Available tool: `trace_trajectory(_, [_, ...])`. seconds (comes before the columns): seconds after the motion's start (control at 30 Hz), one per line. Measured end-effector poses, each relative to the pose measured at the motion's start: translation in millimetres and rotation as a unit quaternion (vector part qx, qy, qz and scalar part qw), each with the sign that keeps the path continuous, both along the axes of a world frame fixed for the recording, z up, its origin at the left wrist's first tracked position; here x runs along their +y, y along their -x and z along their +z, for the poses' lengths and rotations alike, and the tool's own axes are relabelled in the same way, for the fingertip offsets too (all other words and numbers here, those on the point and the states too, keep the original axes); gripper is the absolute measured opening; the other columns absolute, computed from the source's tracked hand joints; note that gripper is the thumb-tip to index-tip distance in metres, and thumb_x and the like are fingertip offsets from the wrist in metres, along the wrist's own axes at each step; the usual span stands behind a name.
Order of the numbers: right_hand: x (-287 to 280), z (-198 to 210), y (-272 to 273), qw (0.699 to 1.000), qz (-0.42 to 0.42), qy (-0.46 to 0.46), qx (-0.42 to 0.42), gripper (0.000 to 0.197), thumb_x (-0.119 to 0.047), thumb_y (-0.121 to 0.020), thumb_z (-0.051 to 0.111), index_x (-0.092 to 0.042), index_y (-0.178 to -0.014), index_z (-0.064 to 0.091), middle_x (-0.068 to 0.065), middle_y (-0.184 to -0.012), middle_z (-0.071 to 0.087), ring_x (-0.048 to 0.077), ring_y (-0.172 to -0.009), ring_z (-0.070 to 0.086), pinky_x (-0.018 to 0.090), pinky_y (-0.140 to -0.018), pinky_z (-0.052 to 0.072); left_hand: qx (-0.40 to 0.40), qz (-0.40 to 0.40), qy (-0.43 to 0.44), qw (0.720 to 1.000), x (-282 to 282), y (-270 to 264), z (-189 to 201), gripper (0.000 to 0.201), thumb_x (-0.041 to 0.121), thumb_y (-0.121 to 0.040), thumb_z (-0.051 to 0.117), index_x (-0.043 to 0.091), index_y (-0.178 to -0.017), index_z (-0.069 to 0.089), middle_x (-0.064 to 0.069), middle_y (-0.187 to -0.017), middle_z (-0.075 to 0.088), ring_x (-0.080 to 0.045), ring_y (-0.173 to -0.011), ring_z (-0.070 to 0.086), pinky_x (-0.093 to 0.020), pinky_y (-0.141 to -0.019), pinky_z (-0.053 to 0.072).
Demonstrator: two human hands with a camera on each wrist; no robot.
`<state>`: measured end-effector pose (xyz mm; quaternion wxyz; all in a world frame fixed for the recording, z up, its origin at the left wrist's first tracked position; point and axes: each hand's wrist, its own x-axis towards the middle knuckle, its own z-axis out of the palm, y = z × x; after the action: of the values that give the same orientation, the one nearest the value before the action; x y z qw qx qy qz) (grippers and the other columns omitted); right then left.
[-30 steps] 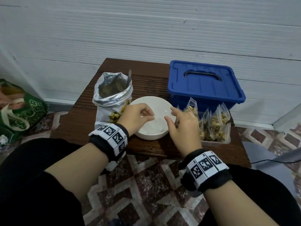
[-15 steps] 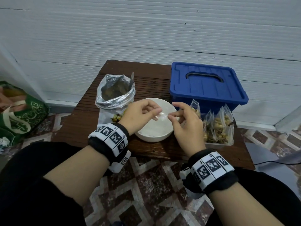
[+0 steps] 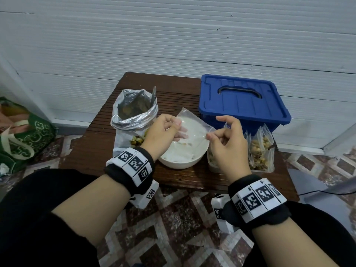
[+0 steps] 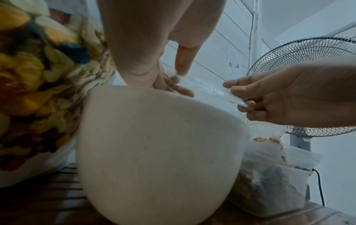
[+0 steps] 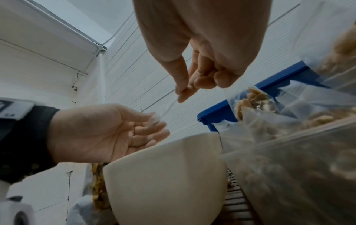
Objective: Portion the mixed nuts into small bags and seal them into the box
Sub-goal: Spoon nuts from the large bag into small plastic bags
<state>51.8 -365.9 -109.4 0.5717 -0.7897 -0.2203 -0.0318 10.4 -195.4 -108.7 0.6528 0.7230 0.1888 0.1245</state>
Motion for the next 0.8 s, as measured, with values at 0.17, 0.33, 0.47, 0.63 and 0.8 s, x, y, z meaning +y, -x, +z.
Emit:
trace_trajectory(0.17, [-1,-1,1,0.999,0.020,0.029,-0.014,0.044,-0.010,-0.087,0.066,-0.032,-0.116,0.042,-0.001,-0.074,0.065,0.005,-0.069,0.058,0.023,-0.075,0.046,-0.051,-0.105,-0.292,0.949,4,6,3,0.106,0.047,-0.063,0.084,0.028,-0.148,0.022,0.011,-0.148,0.035,-0.003,-0.135,0.030,-0.024,-0.112,0.027])
trace_trajectory(0.33, [0,1,4,0.998,0.050,0.026,0.002,0.045,-0.011,-0.087,0.066,-0.033,-0.118,0.042,0.000,-0.076,0.066,0.012,-0.071,0.060,0.019,-0.072,0.047,-0.125,-0.213,-0.549,0.799,9,7,-2,0.099,0.060,-0.059,0.079,0.035,-0.144,0.034,0.015,-0.149,0.037,-0.010,-0.143,0.020,-0.041,-0.117,0.013])
trace_trajectory(0.47, [0,0,4,0.998,0.058,0.015,0.021,0.046,-0.011,-0.087,0.067,-0.033,-0.119,0.042,0.001,-0.075,0.066,0.013,-0.070,0.059,0.015,-0.072,0.045,-0.174,-0.198,-0.538,0.801,10,6,-5,0.075,0.054,-0.064,0.078,0.032,-0.131,0.052,0.014,-0.131,0.056,-0.009,-0.131,0.037,-0.035,-0.107,0.021])
trace_trajectory(0.63, [0,3,5,0.997,0.067,-0.004,0.040,0.040,-0.015,-0.088,0.066,-0.037,-0.112,0.043,0.002,-0.077,0.069,0.012,-0.072,0.060,0.009,-0.069,0.042,-0.178,-0.189,-0.526,0.810,7,8,-2,0.067,0.066,-0.066,0.065,0.033,-0.123,0.052,0.015,-0.122,0.059,-0.006,-0.121,0.045,-0.032,-0.100,0.028])
trace_trajectory(0.8, [-1,3,5,0.997,0.066,-0.024,0.043,0.024,-0.018,-0.092,0.060,-0.032,-0.109,0.050,0.006,-0.081,0.070,0.015,-0.081,0.063,0.005,-0.068,0.041,-0.185,-0.149,-0.459,0.856,6,8,0,0.055,0.063,-0.066,0.068,0.028,-0.107,0.063,0.022,-0.111,0.058,-0.004,-0.113,0.053,-0.038,-0.099,0.038])
